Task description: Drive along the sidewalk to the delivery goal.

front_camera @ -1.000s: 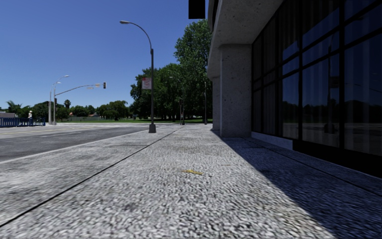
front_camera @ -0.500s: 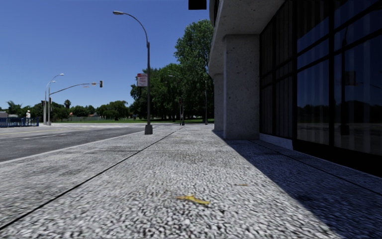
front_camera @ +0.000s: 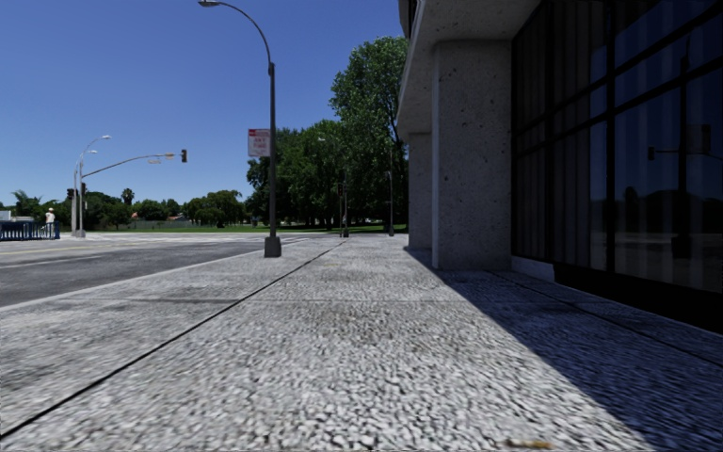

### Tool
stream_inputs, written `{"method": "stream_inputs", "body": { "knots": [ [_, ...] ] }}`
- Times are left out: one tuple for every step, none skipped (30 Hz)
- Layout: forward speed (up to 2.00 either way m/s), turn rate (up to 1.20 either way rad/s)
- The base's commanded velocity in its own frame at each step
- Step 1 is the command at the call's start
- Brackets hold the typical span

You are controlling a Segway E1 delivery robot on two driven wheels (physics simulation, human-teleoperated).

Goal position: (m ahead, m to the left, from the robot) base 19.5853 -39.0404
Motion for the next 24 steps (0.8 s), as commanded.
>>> {"method": "stream_inputs", "body": {
  "knots": [
    [2.00, 0.00],
    [2.00, 0.00],
    [2.00, 0.00],
    [2.00, 0.00],
    [2.00, 0.00],
    [2.00, 0.00],
    [2.00, 0.00],
    [2.00, 0.00],
    [2.00, 0.00],
    [2.00, 0.00],
    [2.00, -0.15],
    [2.00, -0.15],
    [2.00, -0.26],
    [2.00, -0.30],
    [2.00, -0.30],
    [2.00, -0.30],
    [2.00, -0.30],
    [2.00, -0.30],
    [2.00, -0.30],
    [2.00, -0.23],
    [2.00, -0.15],
    [2.00, -0.03],
    [2.00, -0.03],
    [2.00, 0.00]
  ]
}}
